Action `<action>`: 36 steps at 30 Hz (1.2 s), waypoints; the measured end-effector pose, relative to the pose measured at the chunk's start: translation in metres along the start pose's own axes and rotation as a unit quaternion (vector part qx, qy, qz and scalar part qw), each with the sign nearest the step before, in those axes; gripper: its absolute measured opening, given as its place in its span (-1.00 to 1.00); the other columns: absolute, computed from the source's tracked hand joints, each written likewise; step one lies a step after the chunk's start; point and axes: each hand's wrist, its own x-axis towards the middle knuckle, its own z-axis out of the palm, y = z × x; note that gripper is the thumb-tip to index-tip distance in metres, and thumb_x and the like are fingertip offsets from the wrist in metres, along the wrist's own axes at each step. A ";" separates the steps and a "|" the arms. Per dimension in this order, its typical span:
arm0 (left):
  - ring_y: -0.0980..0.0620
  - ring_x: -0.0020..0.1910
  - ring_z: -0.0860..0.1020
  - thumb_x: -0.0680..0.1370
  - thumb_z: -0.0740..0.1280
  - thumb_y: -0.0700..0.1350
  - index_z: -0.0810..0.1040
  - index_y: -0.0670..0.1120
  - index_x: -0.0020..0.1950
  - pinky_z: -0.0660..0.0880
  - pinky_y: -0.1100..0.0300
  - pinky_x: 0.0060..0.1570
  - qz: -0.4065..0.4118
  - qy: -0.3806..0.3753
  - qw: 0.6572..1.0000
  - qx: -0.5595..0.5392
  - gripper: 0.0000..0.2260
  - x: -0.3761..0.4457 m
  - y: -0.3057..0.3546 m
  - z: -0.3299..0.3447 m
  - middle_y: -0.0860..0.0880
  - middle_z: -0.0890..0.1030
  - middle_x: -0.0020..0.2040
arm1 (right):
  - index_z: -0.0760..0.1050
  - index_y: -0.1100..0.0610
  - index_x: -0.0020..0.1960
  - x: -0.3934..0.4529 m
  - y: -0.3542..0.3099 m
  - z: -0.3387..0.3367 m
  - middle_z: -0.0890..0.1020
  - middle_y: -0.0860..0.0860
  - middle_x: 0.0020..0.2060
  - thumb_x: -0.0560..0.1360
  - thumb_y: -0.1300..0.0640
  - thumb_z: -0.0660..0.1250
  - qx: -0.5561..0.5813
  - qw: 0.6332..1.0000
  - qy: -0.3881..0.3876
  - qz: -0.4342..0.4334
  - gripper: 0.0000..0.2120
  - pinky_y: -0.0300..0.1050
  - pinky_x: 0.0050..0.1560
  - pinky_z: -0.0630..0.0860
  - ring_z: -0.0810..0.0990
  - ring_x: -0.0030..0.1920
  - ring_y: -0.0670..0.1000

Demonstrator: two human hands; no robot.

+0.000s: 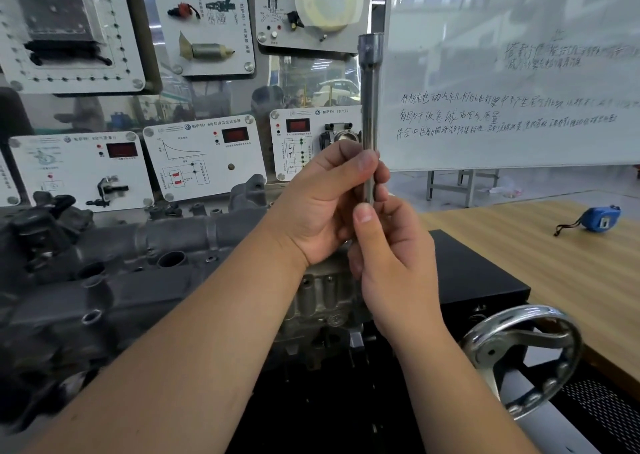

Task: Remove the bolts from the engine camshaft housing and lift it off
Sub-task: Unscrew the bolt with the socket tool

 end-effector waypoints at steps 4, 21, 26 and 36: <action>0.13 -0.33 0.62 0.52 0.38 0.00 0.53 -0.06 -0.06 0.22 0.35 -0.66 -0.013 -0.011 1.000 -0.013 -0.86 -0.001 0.001 0.002 0.04 0.64 -0.25 | 0.52 -0.11 -0.18 -0.001 -0.004 -0.001 0.61 0.12 -0.36 0.59 -0.15 0.22 -0.045 0.999 -0.001 -0.012 -0.76 -0.22 -0.45 0.37 0.47 -0.50 -0.03; 0.11 -0.33 0.60 0.56 0.24 -0.01 0.58 -0.04 -0.08 0.21 0.34 -0.65 -0.012 -0.006 1.000 -0.005 -0.83 -0.002 0.002 0.004 0.03 0.63 -0.25 | 0.53 0.02 -0.23 -0.001 -0.005 0.000 0.48 0.27 -0.36 0.59 -0.08 0.23 0.011 1.000 -0.016 0.008 -0.71 -0.24 -0.50 0.29 0.35 -0.49 -0.03; 0.12 -0.32 0.62 0.58 0.22 -0.05 0.61 -0.06 0.00 0.15 0.34 -0.66 -0.012 -0.009 1.000 -0.007 -0.81 -0.004 0.003 0.006 0.04 0.64 -0.24 | 0.54 -0.02 -0.18 -0.001 -0.004 -0.001 0.56 0.11 -0.36 0.56 -0.13 0.23 0.047 0.998 -0.025 0.023 -0.74 -0.26 -0.48 0.30 0.36 -0.48 -0.08; 0.06 -0.36 0.53 0.50 0.35 -0.08 0.63 0.04 -0.29 0.15 0.35 -0.65 0.020 0.030 0.999 0.031 -0.82 -0.005 0.002 0.006 0.03 0.62 -0.30 | 0.52 -0.01 -0.22 0.000 -0.002 -0.001 0.54 0.19 -0.36 0.59 -0.18 0.20 -0.034 0.999 -0.006 0.007 -0.67 -0.19 -0.45 0.33 0.42 -0.48 -0.01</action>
